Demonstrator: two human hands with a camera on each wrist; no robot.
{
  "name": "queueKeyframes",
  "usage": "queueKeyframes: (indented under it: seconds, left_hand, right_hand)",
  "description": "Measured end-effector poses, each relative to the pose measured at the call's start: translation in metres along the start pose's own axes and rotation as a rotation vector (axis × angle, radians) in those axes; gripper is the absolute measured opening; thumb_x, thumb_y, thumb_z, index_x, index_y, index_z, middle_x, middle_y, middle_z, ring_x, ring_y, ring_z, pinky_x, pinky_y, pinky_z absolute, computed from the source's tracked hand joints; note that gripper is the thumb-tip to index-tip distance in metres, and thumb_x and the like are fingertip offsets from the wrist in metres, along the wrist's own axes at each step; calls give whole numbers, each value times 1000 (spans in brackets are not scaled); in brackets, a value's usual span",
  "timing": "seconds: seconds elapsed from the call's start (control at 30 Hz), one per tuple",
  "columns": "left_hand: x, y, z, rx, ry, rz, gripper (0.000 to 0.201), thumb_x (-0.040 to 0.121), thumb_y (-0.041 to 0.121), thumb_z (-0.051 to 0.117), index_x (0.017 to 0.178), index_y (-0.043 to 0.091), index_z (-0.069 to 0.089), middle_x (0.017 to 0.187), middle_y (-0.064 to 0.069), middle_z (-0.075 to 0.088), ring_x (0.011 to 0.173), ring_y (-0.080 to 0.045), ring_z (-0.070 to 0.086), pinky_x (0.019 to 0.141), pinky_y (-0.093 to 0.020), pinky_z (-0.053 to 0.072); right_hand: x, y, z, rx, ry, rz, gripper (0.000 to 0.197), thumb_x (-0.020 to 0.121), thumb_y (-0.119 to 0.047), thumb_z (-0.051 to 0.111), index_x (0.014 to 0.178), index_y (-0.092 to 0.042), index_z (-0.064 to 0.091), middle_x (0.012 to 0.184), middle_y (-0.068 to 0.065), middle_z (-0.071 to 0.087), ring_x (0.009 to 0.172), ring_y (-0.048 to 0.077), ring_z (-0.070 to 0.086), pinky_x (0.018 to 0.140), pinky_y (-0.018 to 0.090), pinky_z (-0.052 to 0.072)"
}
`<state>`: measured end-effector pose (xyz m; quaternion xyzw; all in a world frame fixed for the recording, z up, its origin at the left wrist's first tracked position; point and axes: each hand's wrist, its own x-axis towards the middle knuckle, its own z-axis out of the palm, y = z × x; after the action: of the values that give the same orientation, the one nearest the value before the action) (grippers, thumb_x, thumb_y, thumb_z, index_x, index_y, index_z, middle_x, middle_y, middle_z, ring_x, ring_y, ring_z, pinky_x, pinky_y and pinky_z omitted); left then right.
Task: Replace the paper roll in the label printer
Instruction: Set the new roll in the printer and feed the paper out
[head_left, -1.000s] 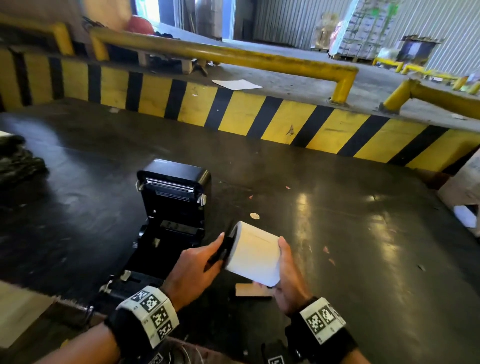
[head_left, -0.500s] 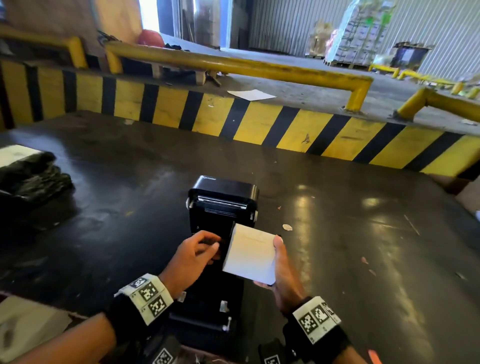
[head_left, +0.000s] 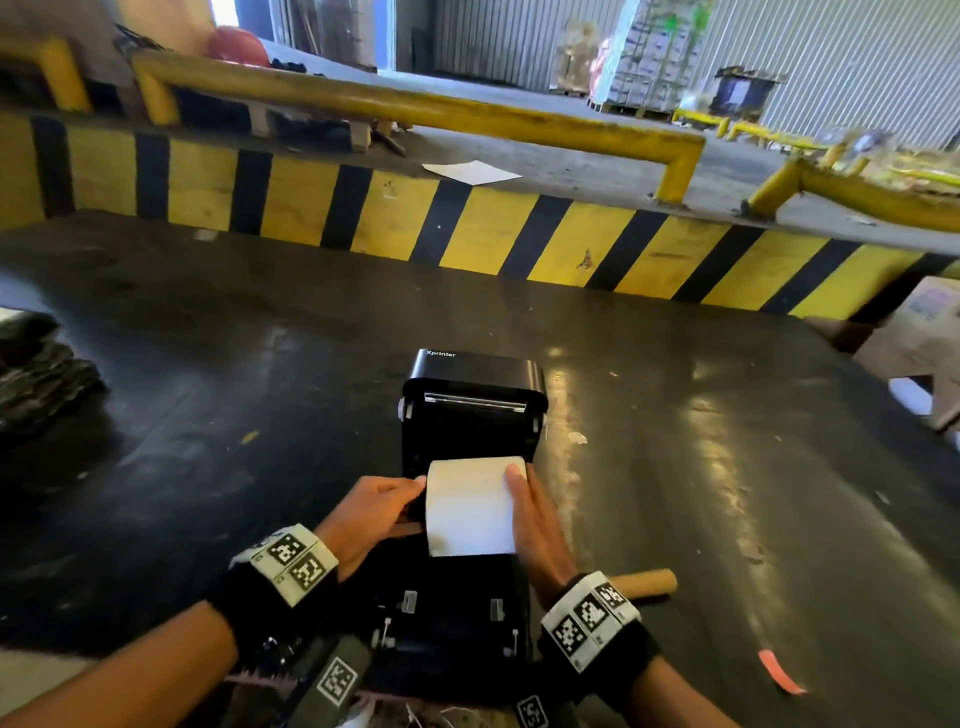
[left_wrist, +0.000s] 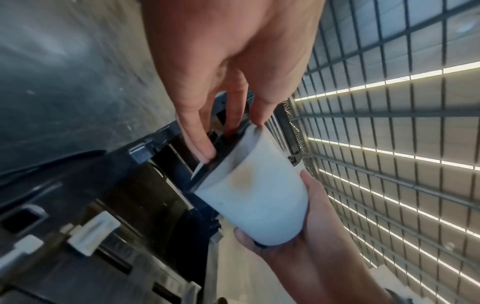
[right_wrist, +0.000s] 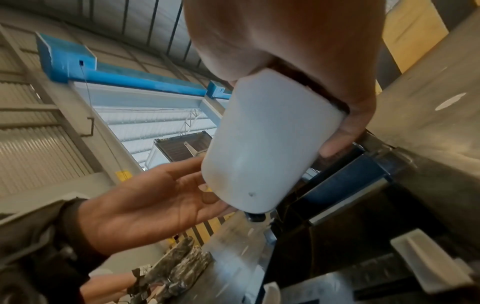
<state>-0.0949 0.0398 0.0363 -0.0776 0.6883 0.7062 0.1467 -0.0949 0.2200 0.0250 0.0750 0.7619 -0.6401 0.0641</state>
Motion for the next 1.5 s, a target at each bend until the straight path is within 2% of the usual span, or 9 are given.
queueKeyframes:
  seconds: [0.23, 0.4, 0.53, 0.63, 0.77, 0.9, 1.07, 1.27, 1.5]
  left_hand:
    - [9, 0, -6, -100, -22, -186, 41, 92, 40, 50, 102, 4, 69, 102, -14, 74, 94, -25, 70, 64, -28, 61]
    - [19, -17, -3, -75, 36, -171, 32, 91, 20, 58, 102, -8, 65, 104, -26, 70, 82, -26, 71, 61, -28, 62]
    - [27, -28, -6, -66, 62, -128, 26, 89, 14, 59, 103, -7, 66, 100, -24, 72, 88, -31, 71, 76, -40, 61]
    - [31, -33, -5, -10, 83, -91, 23, 88, 12, 61, 102, -6, 67, 100, -25, 72, 94, -35, 69, 88, -50, 55]
    - [37, -43, -4, 113, 106, -43, 10, 84, 17, 67, 89, 11, 73, 93, -17, 75, 90, -30, 71, 85, -49, 57]
    - [41, -55, -6, 189, 89, -27, 6, 80, 24, 71, 86, 25, 72, 91, -10, 76, 87, -24, 72, 85, -47, 57]
    - [36, -64, -5, 226, 118, -19, 34, 81, 20, 71, 111, 6, 65, 97, -13, 74, 89, -21, 71, 87, -44, 57]
    - [34, -61, -7, 357, 95, 43, 28, 81, 21, 70, 104, 5, 69, 92, -14, 75, 82, -20, 73, 80, -44, 60]
    - [28, -58, -7, 369, 104, 47, 41, 78, 12, 73, 113, -5, 61, 90, -22, 72, 79, -26, 72, 73, -36, 62]
  right_hand:
    - [5, 11, 15, -57, 4, -132, 54, 92, -46, 40, 143, -30, 28, 145, -6, 42, 128, 9, 43, 111, 41, 36]
    - [12, 30, 19, -213, -1, -141, 73, 85, -65, 37, 146, -36, 10, 153, -6, 24, 140, 13, 23, 117, 45, 20]
    - [16, 42, 15, -365, 11, -139, 105, 57, -95, 20, 145, -40, 5, 157, -5, 18, 144, 18, 16, 116, 52, 16]
    - [19, 47, 6, -510, -28, -78, 115, 44, -100, 15, 144, -44, 1, 159, 1, -2, 146, 21, -3, 117, 53, 2]
    - [22, 53, -5, -607, -96, 6, 104, 53, -88, 21, 144, -44, 1, 158, 8, -12, 145, 24, -8, 115, 51, -2]
    - [26, 65, -11, -558, -129, 14, 115, 43, -99, 21, 143, -46, 1, 159, 9, -9, 145, 24, -6, 117, 52, 2]
    - [33, 79, -12, -566, -174, -17, 111, 42, -101, 18, 138, -51, -5, 159, 4, -5, 146, 22, -5, 117, 53, 4]
    - [29, 84, -12, -567, -204, -11, 115, 47, -99, 22, 144, -43, -1, 159, 3, -3, 145, 21, -6, 117, 55, 4]
    - [49, 122, -14, -396, -102, -5, 61, 72, -83, 41, 128, -57, 39, 145, 2, 40, 136, 24, 35, 107, 61, 30]
